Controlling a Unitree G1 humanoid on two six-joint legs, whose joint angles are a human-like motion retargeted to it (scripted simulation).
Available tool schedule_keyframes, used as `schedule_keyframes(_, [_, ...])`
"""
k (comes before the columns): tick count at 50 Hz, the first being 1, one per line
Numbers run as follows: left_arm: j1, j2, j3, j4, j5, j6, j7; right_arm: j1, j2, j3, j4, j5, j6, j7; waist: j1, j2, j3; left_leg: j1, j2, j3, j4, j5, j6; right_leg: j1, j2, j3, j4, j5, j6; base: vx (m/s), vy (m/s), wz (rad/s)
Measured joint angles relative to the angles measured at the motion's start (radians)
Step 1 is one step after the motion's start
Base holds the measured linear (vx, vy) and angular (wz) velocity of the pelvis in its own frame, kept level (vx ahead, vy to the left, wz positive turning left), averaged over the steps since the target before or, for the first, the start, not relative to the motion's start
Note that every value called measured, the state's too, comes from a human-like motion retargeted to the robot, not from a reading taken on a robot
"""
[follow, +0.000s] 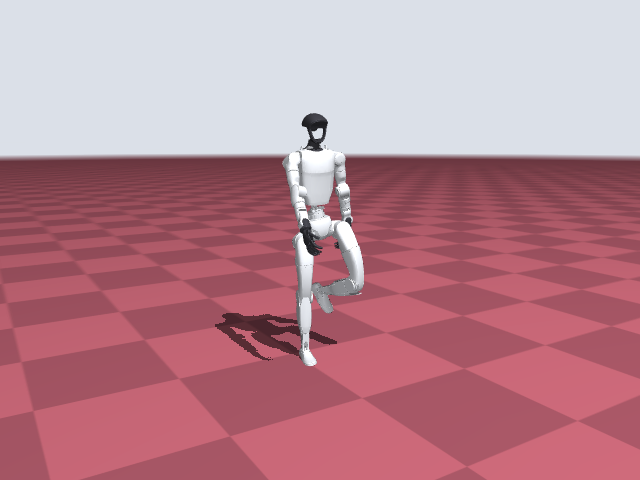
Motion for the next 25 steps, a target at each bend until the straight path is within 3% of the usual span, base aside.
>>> schedule_keyframes(3, [0.223,0.04,0.031,-0.044,-0.072,-0.04,-0.009,-0.174,-0.017,-0.021,-0.087,0.105,-0.069,-0.081,0.089,-0.03,-0.001,-0.215,0.067,0.042,0.365,-0.103,0.038,0.024,-0.01,0.057,-0.012,-0.03,0.01,0.55,-0.02,-0.96])
schedule_keyframes(6, [0.4,0.075,0.046,-0.106,-0.211,-0.064,-0.061,-0.33,-0.045,0.024,-0.119,0.185,-0.114,-0.145,0.168,-0.046,0.004,-0.391,0.143,0.058,0.556,-0.162,0.067,0.079,-0.001,0.096,-0.073,-0.025,0.004,0.53,0.01,-0.78])
schedule_keyframes(12, [0.539,0.06,0.057,-0.063,-0.245,-0.038,-0.117,-0.523,-0.068,0.095,-0.096,0.146,-0.118,-0.174,0.241,-0.04,0.014,-0.566,0.183,0.055,0.441,-0.182,0.088,0.167,0.001,0.136,-0.073,-0.078,-0.024,0.51,0.11,-0.47])
schedule_keyframes(13, [0.533,0.05,0.058,-0.061,-0.253,-0.034,-0.104,-0.529,-0.06,0.081,-0.094,0.197,-0.135,-0.188,0.235,-0.034,0.006,-0.569,0.186,0.056,0.365,-0.177,0.094,0.18,0.005,0.131,-0.073,-0.086,-0.027,0.5,0.15,0.14])
schedule_keyframes(15, [0.498,0.034,0.072,-0.075,-0.228,-0.017,-0.134,-0.518,-0.053,0.097,-0.081,0.113,-0.106,-0.14,0.221,-0.028,-0.012,-0.548,0.187,0.077,0.163,-0.151,0.123,0.196,0.01,0.119,-0.068,-0.099,-0.027,0.5,0.16,0.26])
schedule_keyframes(18, [0.385,0.014,0.076,-0.126,-0.239,-0.003,-0.124,-0.447,-0.024,0.101,-0.07,0.018,-0.08,-0.102,0.214,-0.036,-0.022,-0.383,0.147,0.181,-0.347,-0.118,0.137,0.204,-0.005,0.12,-0.035,-0.121,-0.006,0.53,0.18,0.0])
schedule_keyframes(20, [0.275,0.009,0.075,-0.154,-0.251,0.004,-0.064,-0.38,0.002,0.117,-0.054,-0.09,-0.047,-0.081,0.255,-0.043,0.02,-0.135,0.055,0.293,-0.891,-0.055,0.087,0.237,-0.027,0.151,-0.004,-0.139,0.019,0.64,0.22,-1.03])
schedule_keyframes(22, [0.147,0.0,0.095,-0.156,-0.243,-0.048,0.079,-0.296,0.036,0.162,-0.039,-0.13,-0.07,-0.085,0.308,0.031,0.087,0.18,-0.013,0.377,-1.459,0.128,0.013,0.325,0.028,0.205,0.037,-0.17,0.025,0.74,0.3,-1.54])
schedule_keyframes(23, [0.086,-0.009,0.11,-0.146,-0.225,-0.082,0.147,-0.242,0.056,0.193,-0.032,-0.129,-0.098,-0.088,0.3,0.075,0.093,0.272,-0.015,0.392,-1.617,0.225,-0.014,0.354,0.069,0.22,0.065,-0.186,0.014,0.72,0.36,-0.74])
schedule_keyframes(25, [-0.03,-0.032,0.116,-0.115,-0.281,-0.139,0.228,-0.113,0.093,0.25,-0.003,-0.187,-0.137,-0.096,0.234,0.114,0.079,0.331,-0.001,0.377,-1.674,0.323,-0.027,0.352,0.105,0.219,0.175,-0.192,-0.023,0.65,0.38,0.39])
